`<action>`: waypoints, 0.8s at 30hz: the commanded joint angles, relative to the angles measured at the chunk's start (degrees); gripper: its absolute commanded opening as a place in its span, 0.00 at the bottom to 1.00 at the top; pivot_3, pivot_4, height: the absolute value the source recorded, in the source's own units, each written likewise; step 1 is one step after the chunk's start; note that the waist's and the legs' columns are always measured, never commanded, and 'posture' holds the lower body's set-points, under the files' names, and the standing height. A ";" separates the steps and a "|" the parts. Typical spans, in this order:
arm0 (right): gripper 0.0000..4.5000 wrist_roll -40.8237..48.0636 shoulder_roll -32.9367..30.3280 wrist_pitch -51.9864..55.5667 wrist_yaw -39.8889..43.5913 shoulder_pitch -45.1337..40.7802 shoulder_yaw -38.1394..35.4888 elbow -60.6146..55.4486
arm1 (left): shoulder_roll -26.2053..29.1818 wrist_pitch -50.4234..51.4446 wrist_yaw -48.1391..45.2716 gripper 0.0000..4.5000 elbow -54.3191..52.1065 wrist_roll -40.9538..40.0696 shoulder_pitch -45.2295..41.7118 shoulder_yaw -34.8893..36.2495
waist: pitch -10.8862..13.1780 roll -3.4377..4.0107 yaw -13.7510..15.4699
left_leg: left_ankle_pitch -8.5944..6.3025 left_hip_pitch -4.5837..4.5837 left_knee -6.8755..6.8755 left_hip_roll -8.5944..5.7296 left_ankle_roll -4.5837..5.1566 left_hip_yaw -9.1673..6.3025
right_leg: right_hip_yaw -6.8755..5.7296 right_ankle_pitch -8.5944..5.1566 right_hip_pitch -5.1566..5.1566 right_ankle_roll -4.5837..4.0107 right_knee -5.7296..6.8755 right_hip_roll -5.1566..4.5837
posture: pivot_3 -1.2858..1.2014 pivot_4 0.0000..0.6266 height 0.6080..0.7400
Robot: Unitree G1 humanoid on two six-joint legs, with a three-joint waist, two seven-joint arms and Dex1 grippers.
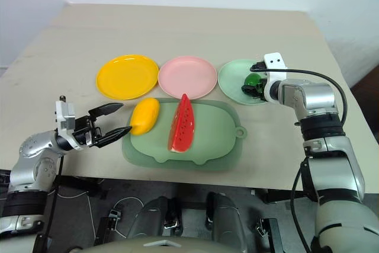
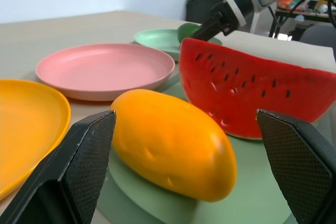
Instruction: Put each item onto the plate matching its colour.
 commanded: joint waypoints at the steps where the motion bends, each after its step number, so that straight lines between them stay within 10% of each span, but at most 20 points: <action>1: 0.99 -1.58 0.00 0.39 2.54 -0.86 -1.51 -2.23 | 0.93 0.33 0.17 1.00 -2.52 -1.35 0.88 1.76 | 0.01 0.01 0.01 | 0.00 0.00 0.00 0.00 -0.01 0.00 | 0.00 0.00 -0.01 0.00 0.00 -0.01 | 0.52 0.24 0.67; 15: 0.99 6.77 -3.12 40.53 0.26 0.35 -14.12 -39.22 | 1.02 1.19 0.29 1.00 -3.88 -1.81 2.90 1.80 | 0.04 0.09 -0.02 | -0.01 -0.14 -0.02 0.01 -0.04 -0.01 | 0.04 0.01 -0.26 -0.06 0.07 -0.12 | 0.52 0.24 0.67; 24: 0.99 47.21 5.82 42.46 -31.23 -2.25 -15.47 -27.24 | 0.76 1.02 -0.28 1.00 -2.94 -1.24 1.76 0.54 | 0.04 0.09 0.08 | 0.01 -0.13 -0.03 0.00 -0.07 0.02 | 0.04 0.03 -0.25 -0.09 0.07 -0.11 | 0.52 0.24 0.67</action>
